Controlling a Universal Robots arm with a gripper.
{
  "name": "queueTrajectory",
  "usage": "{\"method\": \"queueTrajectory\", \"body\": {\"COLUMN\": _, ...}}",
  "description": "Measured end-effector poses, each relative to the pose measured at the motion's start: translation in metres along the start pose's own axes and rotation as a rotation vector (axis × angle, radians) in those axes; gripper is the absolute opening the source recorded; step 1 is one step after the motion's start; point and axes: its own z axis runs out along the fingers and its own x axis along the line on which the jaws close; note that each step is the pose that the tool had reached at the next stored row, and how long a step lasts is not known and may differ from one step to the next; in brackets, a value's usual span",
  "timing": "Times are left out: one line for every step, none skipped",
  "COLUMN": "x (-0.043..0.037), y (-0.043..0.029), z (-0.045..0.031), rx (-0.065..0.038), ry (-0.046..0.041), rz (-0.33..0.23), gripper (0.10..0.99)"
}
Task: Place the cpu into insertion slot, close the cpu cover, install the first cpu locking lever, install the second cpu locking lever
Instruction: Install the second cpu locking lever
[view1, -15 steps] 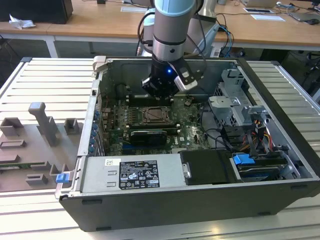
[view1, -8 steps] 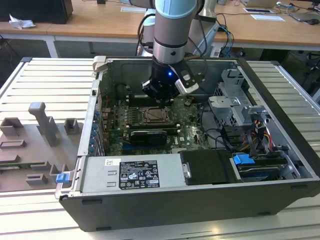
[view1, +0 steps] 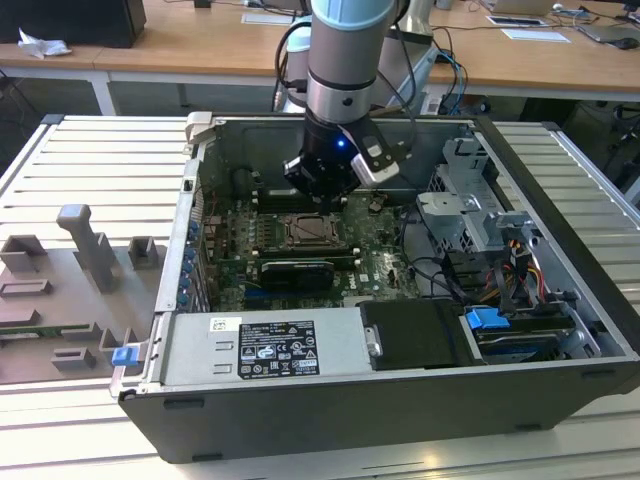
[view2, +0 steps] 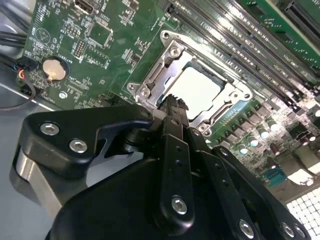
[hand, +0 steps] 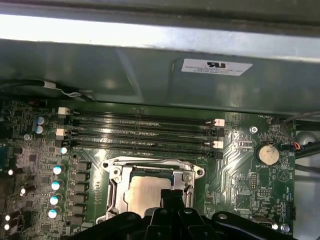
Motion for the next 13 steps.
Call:
{"method": "queueTrajectory", "body": {"x": 0.0001, "y": -0.0015, "z": -0.0001, "rx": 0.0, "ry": 0.0, "rz": 0.0, "gripper": 0.106}}
{"method": "queueTrajectory", "body": {"x": 0.0003, "y": -0.0033, "z": -0.0003, "rx": 0.0, "ry": 0.0, "rz": 0.0, "gripper": 0.106}}
{"method": "queueTrajectory", "body": {"x": 0.0004, "y": -0.0048, "z": -0.0005, "rx": 0.0, "ry": 0.0001, "rz": 0.0, "gripper": 0.106}}
{"method": "queueTrajectory", "body": {"x": 0.0006, "y": -0.0071, "z": -0.0007, "rx": 0.0, "ry": 0.0001, "rz": 0.0, "gripper": 0.106}}
{"method": "queueTrajectory", "body": {"x": 0.0007, "y": -0.0086, "z": -0.0008, "rx": 0.0, "ry": 0.0001, "rz": 0.0, "gripper": 0.106}}
{"method": "queueTrajectory", "body": {"x": 0.0008, "y": -0.0102, "z": -0.0009, "rx": 0.0, "ry": 0.0001, "rz": 0.0, "gripper": 0.106}}
{"method": "queueTrajectory", "body": {"x": 0.0009, "y": -0.0115, "z": -0.001, "rx": 0.0, "ry": 0.0001, "rz": 0.0, "gripper": 0.106}}
{"method": "queueTrajectory", "body": {"x": 0.001, "y": -0.0128, "z": -0.0011, "rx": 0.0, "ry": 0.0, "rz": 0.0, "gripper": 0.106}}
{"method": "queueTrajectory", "body": {"x": 0.001, "y": -0.0137, "z": -0.0012, "rx": 0.0, "ry": 0.0, "rz": 0.0, "gripper": 0.106}}
{"method": "queueTrajectory", "body": {"x": 0.0011, "y": -0.0151, "z": -0.0013, "rx": 0.0, "ry": 0.0, "rz": 0.0, "gripper": 0.106}}
{"method": "queueTrajectory", "body": {"x": 0.0012, "y": -0.0162, "z": -0.0014, "rx": 0.0, "ry": 0.0, "rz": 0.0, "gripper": 0.106}}
{"method": "queueTrajectory", "body": {"x": 0.0013, "y": -0.0171, "z": -0.0015, "rx": 0.0, "ry": 0.0, "rz": 0.0, "gripper": 0.106}}
{"method": "queueTrajectory", "body": {"x": 0.0013, "y": -0.018, "z": -0.0016, "rx": 0.0, "ry": 0.0, "rz": 0.0, "gripper": 0.106}}
